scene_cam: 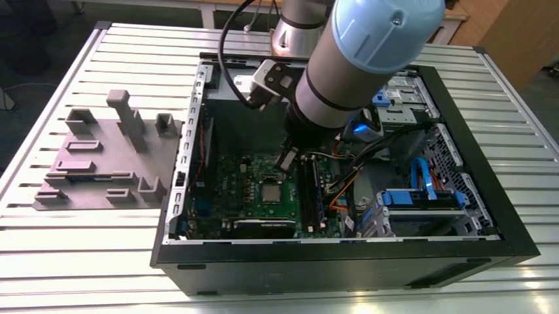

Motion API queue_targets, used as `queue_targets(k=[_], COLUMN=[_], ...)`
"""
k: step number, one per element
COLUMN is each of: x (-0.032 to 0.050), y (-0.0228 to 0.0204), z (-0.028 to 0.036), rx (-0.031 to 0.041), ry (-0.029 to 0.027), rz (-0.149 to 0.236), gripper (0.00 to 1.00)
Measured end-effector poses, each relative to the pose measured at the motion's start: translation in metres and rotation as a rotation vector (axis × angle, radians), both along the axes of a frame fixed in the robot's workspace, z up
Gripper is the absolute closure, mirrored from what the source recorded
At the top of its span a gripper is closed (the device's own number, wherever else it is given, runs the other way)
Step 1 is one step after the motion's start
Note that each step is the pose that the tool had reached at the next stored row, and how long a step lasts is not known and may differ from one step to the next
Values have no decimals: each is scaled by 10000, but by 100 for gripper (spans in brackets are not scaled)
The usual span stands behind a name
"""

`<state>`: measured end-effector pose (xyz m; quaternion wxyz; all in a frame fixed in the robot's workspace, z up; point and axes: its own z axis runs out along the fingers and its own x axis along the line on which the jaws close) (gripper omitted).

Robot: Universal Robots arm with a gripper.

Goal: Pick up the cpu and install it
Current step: 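Close the cpu cover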

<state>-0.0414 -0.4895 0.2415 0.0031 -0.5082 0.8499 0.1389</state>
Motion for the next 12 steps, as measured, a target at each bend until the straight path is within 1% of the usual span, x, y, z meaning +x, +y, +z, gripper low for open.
queue_targets(k=[5,12], x=[0,0], y=[-21,-40], z=[0,0], rx=[-2,-3], ry=[0,0], rz=[1,3], gripper=[89,89])
